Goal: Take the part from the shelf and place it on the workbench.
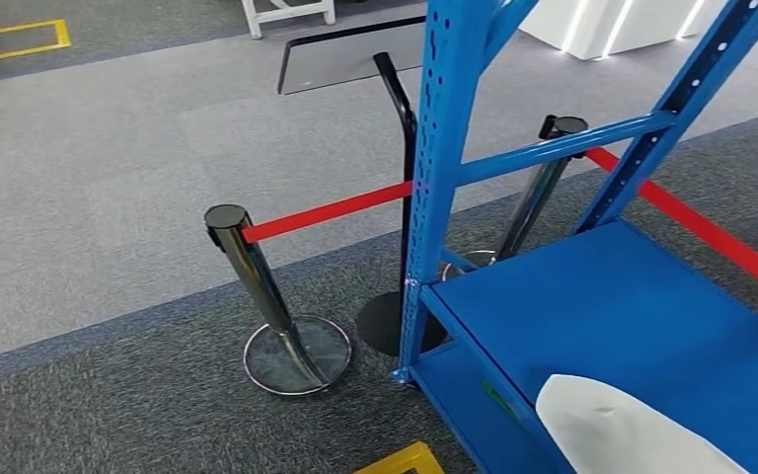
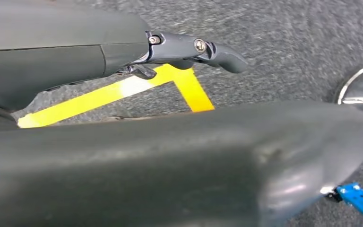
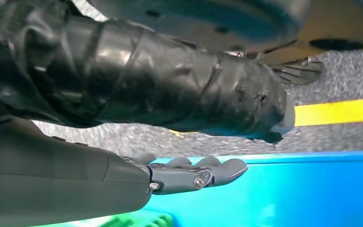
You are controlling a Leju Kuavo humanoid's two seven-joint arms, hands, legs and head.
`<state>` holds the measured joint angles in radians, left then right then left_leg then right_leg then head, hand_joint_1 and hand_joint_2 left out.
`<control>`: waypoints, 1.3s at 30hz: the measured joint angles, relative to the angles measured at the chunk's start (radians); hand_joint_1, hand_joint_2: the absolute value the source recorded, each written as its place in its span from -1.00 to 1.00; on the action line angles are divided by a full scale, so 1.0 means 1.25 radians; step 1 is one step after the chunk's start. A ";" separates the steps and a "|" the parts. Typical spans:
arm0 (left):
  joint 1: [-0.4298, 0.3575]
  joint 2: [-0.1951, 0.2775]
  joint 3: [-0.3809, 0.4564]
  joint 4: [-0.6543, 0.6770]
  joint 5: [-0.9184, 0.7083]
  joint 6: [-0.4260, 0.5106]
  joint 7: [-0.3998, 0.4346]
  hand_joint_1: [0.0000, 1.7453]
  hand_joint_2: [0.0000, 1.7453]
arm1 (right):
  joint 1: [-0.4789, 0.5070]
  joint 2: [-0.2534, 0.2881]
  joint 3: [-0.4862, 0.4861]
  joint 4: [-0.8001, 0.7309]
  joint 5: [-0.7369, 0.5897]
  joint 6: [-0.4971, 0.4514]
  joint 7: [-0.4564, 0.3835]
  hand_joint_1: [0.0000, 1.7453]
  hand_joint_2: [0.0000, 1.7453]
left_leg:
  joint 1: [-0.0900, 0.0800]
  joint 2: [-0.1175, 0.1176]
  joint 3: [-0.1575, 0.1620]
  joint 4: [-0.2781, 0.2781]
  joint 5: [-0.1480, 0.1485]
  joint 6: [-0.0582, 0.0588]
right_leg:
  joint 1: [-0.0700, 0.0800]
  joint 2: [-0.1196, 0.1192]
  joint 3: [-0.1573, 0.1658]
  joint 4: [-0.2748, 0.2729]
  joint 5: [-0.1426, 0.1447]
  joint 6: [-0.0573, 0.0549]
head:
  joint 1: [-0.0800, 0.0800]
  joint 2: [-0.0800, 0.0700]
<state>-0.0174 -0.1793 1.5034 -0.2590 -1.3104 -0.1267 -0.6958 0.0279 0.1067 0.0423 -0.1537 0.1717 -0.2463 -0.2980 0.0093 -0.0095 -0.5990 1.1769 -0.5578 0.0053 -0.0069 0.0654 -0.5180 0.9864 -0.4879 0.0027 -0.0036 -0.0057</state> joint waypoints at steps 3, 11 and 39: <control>0.000 0.001 0.000 0.000 -0.001 0.000 0.000 -1.00 -1.00 | -0.002 0.001 -0.001 0.000 -0.003 0.003 0.001 -1.00 -1.00 | 0.003 -0.048 0.048 -0.121 0.046 0.006 | 0.000 0.029 -0.009 0.008 -0.002 0.010 | 0.000 0.000; 0.000 0.002 0.001 0.000 -0.006 0.000 0.000 -1.00 -1.00 | -0.002 0.003 -0.001 0.000 -0.003 0.006 0.003 -1.00 -1.00 | 0.000 0.018 0.049 -0.144 0.053 0.035 | -0.003 -0.043 -0.117 0.194 -0.106 0.043 | 0.014 0.000; -0.004 0.006 0.006 0.000 -0.013 0.000 -0.001 -1.00 -1.00 | -0.001 0.006 -0.008 0.001 0.000 0.012 0.021 -1.00 -1.00 | 0.006 -0.014 0.052 -0.141 0.051 0.029 | -0.004 0.000 -0.047 0.055 -0.035 0.037 | 0.008 0.000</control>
<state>-0.0222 -0.1716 1.5115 -0.2590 -1.3264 -0.1263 -0.6971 0.0264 0.1141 0.0324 -0.1526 0.1715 -0.2311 -0.2721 0.0165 -0.0276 -0.5339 1.0008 -0.4939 0.0413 -0.0117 0.0651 -0.5765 1.0557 -0.5315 0.0487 0.0066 -0.0057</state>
